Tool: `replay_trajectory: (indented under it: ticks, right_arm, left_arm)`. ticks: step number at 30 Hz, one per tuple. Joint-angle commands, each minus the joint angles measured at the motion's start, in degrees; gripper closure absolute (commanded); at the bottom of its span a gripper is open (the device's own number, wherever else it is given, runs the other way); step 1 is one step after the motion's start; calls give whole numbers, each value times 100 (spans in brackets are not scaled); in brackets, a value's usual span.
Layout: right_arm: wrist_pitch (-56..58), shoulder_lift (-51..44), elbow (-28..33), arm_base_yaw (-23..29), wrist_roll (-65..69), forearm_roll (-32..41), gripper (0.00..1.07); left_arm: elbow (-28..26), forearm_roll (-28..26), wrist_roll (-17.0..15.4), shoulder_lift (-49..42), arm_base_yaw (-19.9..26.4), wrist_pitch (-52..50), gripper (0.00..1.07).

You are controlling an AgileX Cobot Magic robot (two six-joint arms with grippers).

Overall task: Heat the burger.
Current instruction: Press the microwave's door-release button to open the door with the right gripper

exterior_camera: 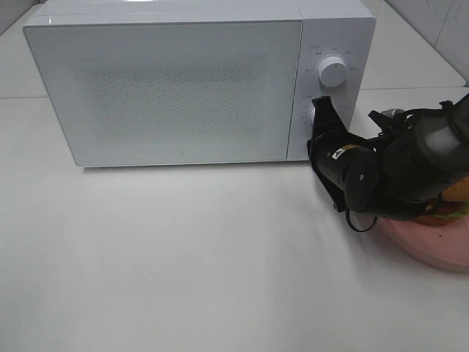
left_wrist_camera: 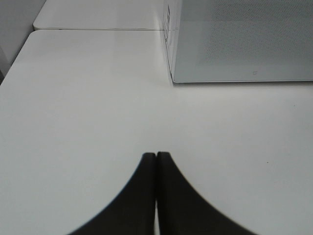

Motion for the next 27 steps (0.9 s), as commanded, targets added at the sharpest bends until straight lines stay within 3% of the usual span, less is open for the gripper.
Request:
replay_trajectory:
  ticks: [1,25,27]
  right_arm:
    - [-201,57,-52,-23,-143,40,107]
    - [-241,92,-401,-264,-286,-23,107]
    - [-235,143,-504,-286,-264,-281,107]
  left_arm:
    - [17,-11,-11,-115,17,-57,107]
    - [17,-11,-11,-115,17,-57,107]
    - [17,-11,-11,-115,17,-57,107]
